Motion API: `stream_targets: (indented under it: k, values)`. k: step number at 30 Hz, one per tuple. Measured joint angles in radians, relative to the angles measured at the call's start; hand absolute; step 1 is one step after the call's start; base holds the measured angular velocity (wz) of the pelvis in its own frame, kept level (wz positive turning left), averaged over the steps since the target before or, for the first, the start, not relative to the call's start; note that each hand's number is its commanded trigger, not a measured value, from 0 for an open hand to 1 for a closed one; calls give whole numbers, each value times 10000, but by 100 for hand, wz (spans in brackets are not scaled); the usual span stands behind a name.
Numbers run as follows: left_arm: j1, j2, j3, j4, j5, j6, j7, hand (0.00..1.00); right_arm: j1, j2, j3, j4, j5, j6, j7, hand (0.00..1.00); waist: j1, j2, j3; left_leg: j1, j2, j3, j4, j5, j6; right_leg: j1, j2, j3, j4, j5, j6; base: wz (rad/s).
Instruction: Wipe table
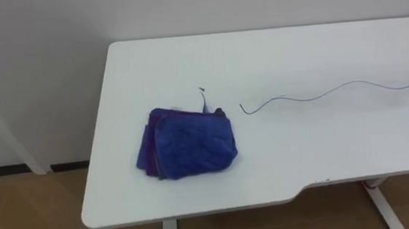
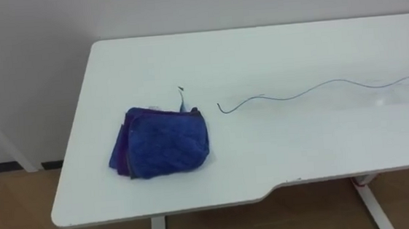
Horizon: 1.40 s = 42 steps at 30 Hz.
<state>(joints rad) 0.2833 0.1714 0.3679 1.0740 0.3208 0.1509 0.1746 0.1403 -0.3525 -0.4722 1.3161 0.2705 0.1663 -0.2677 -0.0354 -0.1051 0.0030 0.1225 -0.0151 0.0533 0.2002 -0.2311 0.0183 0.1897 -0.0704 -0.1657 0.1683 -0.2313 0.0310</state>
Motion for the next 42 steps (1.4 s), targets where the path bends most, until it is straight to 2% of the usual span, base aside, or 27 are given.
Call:
stream_targets:
  k: [3, 7, 10, 13, 15, 17, 18, 20, 22, 24, 26, 28, 31, 36, 40, 42]
  values:
    - [-91, 89, 29, -193, 56, -50, 127, 0, -497, -390, -240, -491, -84, -31, -791, 0, 63, -92, -4, -131, 13, 21, 67, -5, 2, -157, 23, 48, 38, 23, 11, -1]
    - [-163, 195, 11, -384, 62, -181, 125, 0, -1157, -840, -189, -1491, -688, -201, -1547, 0, 142, -56, -25, -424, 23, 11, 144, -3, 4, -396, 37, 24, 51, 90, 7, 0]
    - [-26, 239, -178, -625, 53, -223, 127, 0, -1543, -883, -116, -2611, -1881, -324, -1931, 0, 172, -43, -40, -384, 22, 22, 126, 0, 5, -398, 38, 2, 40, 91, 10, 1]
    - [83, 256, -598, -804, 52, -214, 99, 0, -1709, -869, 472, -4454, -3059, -332, -2269, 0, 198, 25, -47, -352, 21, 89, 128, 3, 5, -408, 40, 69, 34, 91, 9, -6]
    - [170, 260, -785, -962, 53, -244, 90, 0, -1725, -864, 970, -6099, -4521, -411, -2488, 0, 221, 54, -40, -359, 26, 91, 126, 6, 3, -406, 33, 8, 35, 91, 9, 0]
    - [108, 262, -806, -1026, 55, -303, 39, 0, -1737, -862, 1266, -7254, -5449, -474, -2543, 0, 374, 85, -20, -313, 32, 112, 122, 8, 3, -378, 33, -1, 23, 91, 10, -2]
    - [105, 274, -922, -1047, 54, -369, 34, 0, -1730, -801, 1417, -8027, -6065, -599, -2551, 0, 427, 129, 31, -243, 33, 120, 112, 7, 3, -306, 32, -2, 25, 91, 10, 0]
    - [124, 237, -1023, -1051, 50, -468, -2, 0, -1710, -700, 1605, -9010, -6855, -799, -2556, 0, 472, 151, 40, -255, 28, 117, 107, 7, 3, -316, 23, -20, 27, 91, 10, 0]
    - [141, 235, -1045, -1092, 51, -475, -92, 0, -1685, -700, 1875, -9864, -7299, -847, -2555, 0, 671, 142, 53, -275, 31, 119, 107, 7, 3, -344, 21, -23, 27, 92, 11, 0]
    - [108, 237, -1179, -1132, 55, -472, -89, 0, -1695, -699, 2365, -10684, -8024, -836, -2554, 0, 911, 145, 18, -233, 34, 108, 57, 6, 3, -317, 25, -36, 35, 92, 12, 0]
    - [103, 192, -1293, -1123, 57, -471, -90, 0, -1698, -699, 2876, -11228, -8733, -846, -2539, 0, 1001, 148, 19, -244, 29, 82, 66, 6, 3, -318, 24, -65, 42, 92, 12, 4]
    - [77, 180, -1499, -1120, 56, -472, -90, 0, -1715, -695, 3253, -11440, -9290, -1015, -2532, 0, 1100, 157, 24, -304, 18, -25, 131, 7, 3, -308, 12, -168, 48, 93, 12, 14]
    - [-6, 151, -1799, -1142, 86, -474, -91, 0, -1742, -634, 3742, -11980, -10024, -1013, -2203, 0, 1277, 190, 15, -431, 17, -114, 142, 7, 3, -345, 5, -293, 43, 92, 13, 10]
    - [-21, 82, -1990, -1332, 92, -474, -106, 0, -1749, -500, 4874, -12998, -10698, -1093, -1467, 0, 1598, 418, -32, -269, 22, -187, 89, 12, -3, -232, 17, -322, 24, 92, 13, 0]
    - [-85, 84, -2310, -1337, 114, -607, -105, 0, -1756, -316, 5664, -13013, -10701, -1115, -972, 0, 1844, 305, 7, -137, 24, -265, -42, 35, -16, -143, 34, -324, 17, 92, 13, 3]
    - [-182, 89, -2381, -1382, 220, -663, -109, 0, -1769, -310, 6127, -13047, -11062, -1118, -663, 0, 1903, 125, 42, -255, 21, -296, -33, 36, -17, -158, 33, -351, 8, 92, 13, 7]
